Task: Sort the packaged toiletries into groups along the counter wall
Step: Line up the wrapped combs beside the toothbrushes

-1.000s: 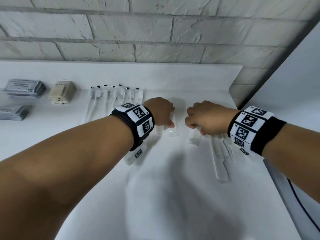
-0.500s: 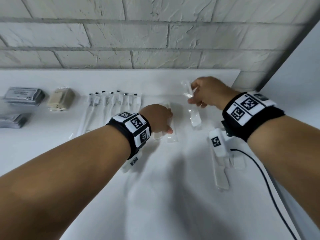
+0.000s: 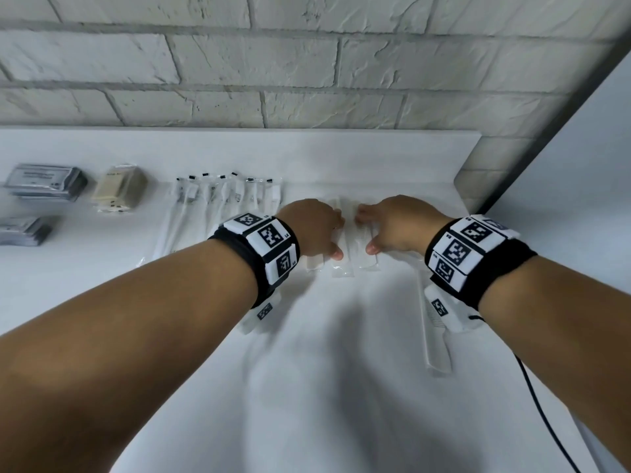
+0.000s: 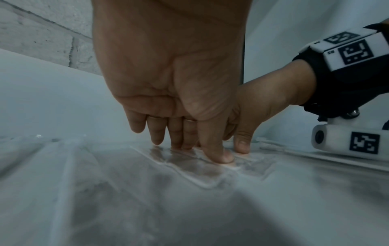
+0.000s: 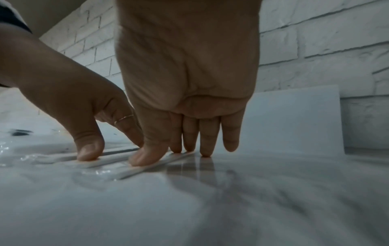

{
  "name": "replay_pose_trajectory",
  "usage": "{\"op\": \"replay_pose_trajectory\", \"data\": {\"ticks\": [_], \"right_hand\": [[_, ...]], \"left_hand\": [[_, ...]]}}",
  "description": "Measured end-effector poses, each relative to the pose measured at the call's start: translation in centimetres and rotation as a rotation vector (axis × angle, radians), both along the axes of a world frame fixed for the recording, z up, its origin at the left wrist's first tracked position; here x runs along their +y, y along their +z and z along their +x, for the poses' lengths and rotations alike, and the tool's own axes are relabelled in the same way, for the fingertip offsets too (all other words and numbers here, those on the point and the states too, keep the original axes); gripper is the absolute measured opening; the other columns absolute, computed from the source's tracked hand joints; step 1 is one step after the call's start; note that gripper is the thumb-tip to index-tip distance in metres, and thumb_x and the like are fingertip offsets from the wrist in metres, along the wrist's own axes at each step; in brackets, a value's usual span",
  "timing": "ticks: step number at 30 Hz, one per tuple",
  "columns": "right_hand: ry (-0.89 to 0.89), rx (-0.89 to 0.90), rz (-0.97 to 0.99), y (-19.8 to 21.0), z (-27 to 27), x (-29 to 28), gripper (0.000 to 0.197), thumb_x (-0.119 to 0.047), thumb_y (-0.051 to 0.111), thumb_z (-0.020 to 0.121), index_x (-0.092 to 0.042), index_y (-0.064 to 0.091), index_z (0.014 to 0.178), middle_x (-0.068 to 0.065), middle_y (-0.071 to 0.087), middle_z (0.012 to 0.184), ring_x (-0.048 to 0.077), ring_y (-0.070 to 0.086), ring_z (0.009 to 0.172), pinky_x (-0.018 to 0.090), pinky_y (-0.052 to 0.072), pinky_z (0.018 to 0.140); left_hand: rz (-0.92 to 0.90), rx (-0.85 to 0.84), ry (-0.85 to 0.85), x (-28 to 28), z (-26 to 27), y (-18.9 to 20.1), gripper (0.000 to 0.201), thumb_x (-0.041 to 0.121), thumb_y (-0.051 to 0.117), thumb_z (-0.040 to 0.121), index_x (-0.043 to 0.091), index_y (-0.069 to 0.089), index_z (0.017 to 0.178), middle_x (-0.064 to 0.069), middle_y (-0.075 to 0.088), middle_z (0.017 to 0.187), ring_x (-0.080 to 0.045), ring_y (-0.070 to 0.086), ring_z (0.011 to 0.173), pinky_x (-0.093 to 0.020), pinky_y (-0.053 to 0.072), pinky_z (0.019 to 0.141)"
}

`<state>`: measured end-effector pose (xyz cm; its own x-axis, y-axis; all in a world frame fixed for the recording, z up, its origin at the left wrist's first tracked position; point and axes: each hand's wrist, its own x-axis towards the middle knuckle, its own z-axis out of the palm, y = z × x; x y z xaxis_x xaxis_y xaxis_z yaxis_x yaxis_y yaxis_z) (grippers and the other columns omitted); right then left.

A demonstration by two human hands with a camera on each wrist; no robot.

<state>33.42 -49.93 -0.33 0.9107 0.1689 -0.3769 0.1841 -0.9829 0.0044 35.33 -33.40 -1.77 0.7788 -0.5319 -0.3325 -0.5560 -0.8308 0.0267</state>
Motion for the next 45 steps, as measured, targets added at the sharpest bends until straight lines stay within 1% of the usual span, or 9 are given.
{"op": "replay_pose_trajectory", "data": {"ticks": [12, 15, 19, 23, 28, 33, 36, 40, 45], "right_hand": [[-0.011, 0.057, 0.001, -0.1, -0.1, 0.4, 0.074, -0.037, 0.065, 0.087, -0.028, 0.027, 0.150, 0.003, 0.043, 0.148, 0.027, 0.044, 0.132, 0.037, 0.039, 0.105], [-0.086, 0.006, 0.235, 1.1, -0.6, -0.6, 0.065, -0.031, 0.066, 0.088, -0.030, 0.036, 0.146, -0.007, 0.034, 0.154, 0.020, 0.038, 0.137, 0.034, 0.031, 0.111], [-0.254, -0.124, 0.351, 4.1, -1.7, -3.8, 0.031, -0.025, 0.069, 0.087, -0.023, 0.063, 0.117, 0.000, 0.064, 0.116, 0.021, 0.061, 0.103, 0.031, 0.046, 0.091], [-0.401, 0.054, 0.271, 4.9, -4.1, -6.9, 0.014, -0.018, 0.071, 0.084, -0.014, 0.065, 0.096, 0.005, 0.070, 0.089, 0.022, 0.068, 0.073, 0.036, 0.056, 0.074], [-0.564, 0.076, 0.106, 3.1, -6.6, -9.5, 0.032, -0.035, 0.065, 0.088, -0.004, 0.062, 0.098, 0.017, 0.070, 0.082, 0.030, 0.068, 0.064, 0.035, 0.056, 0.067], [-0.616, 0.074, 0.182, 0.4, -9.0, -8.0, 0.056, -0.062, 0.065, 0.077, -0.008, 0.056, 0.090, 0.001, 0.060, 0.074, 0.023, 0.062, 0.069, 0.029, 0.051, 0.058], [-0.552, -0.005, 0.101, -0.3, -9.2, -6.6, 0.039, -0.050, 0.062, 0.082, -0.013, 0.055, 0.094, 0.000, 0.053, 0.085, 0.023, 0.056, 0.085, 0.026, 0.041, 0.067], [-0.609, 0.087, 0.099, -0.2, -8.8, -6.4, 0.014, -0.022, 0.057, 0.084, -0.009, 0.056, 0.077, 0.004, 0.059, 0.077, 0.018, 0.054, 0.064, 0.023, 0.037, 0.050], [-0.663, 0.007, 0.358, 2.2, -7.6, -6.7, 0.012, -0.014, 0.061, 0.079, -0.007, 0.055, 0.072, 0.009, 0.062, 0.069, 0.021, 0.052, 0.053, 0.022, 0.036, 0.047]], "left_hand": [[-0.008, -0.017, 0.022, 0.0, 0.1, -0.5, 0.073, 0.055, 0.058, 0.084, 0.024, 0.035, 0.146, 0.000, 0.050, 0.140, -0.024, 0.046, 0.127, -0.033, 0.039, 0.098], [-0.016, -0.015, 0.019, 0.3, 0.1, -0.5, 0.074, 0.056, 0.057, 0.085, 0.026, 0.033, 0.148, 0.002, 0.042, 0.148, -0.023, 0.041, 0.132, -0.033, 0.036, 0.103], [-0.069, -0.007, 0.010, 0.5, -0.2, -0.1, 0.075, 0.056, 0.054, 0.088, 0.028, 0.023, 0.151, 0.008, 0.018, 0.159, -0.018, 0.021, 0.145, -0.034, 0.024, 0.114], [-0.115, -0.015, 0.018, 0.1, -0.5, -0.2, 0.073, 0.058, 0.052, 0.088, 0.029, 0.027, 0.149, 0.008, 0.020, 0.159, -0.017, 0.021, 0.145, -0.034, 0.023, 0.115], [-0.112, -0.012, -0.002, -1.0, -1.7, -0.1, 0.062, 0.050, 0.049, 0.093, 0.027, 0.031, 0.148, 0.010, 0.019, 0.159, -0.013, 0.019, 0.145, -0.030, 0.018, 0.114], [-0.058, 0.003, -0.012, -1.8, -2.5, -0.4, 0.044, 0.043, 0.049, 0.094, 0.021, 0.051, 0.132, 0.005, 0.043, 0.146, -0.018, 0.043, 0.130, -0.031, 0.035, 0.104], [-0.047, -0.004, 0.004, -2.0, -2.8, -0.2, 0.044, 0.043, 0.051, 0.093, 0.019, 0.053, 0.130, 0.002, 0.051, 0.137, -0.020, 0.047, 0.125, -0.030, 0.037, 0.100], [-0.071, 0.010, 0.046, -2.0, -2.4, -0.4, 0.044, 0.046, 0.053, 0.091, 0.021, 0.056, 0.126, 0.002, 0.054, 0.134, -0.020, 0.049, 0.123, -0.030, 0.037, 0.100], [-0.157, -0.020, 0.087, -1.8, -2.0, -0.1, 0.050, 0.044, 0.047, 0.096, 0.024, 0.045, 0.141, 0.003, 0.041, 0.149, -0.018, 0.037, 0.136, -0.028, 0.026, 0.111]]}}
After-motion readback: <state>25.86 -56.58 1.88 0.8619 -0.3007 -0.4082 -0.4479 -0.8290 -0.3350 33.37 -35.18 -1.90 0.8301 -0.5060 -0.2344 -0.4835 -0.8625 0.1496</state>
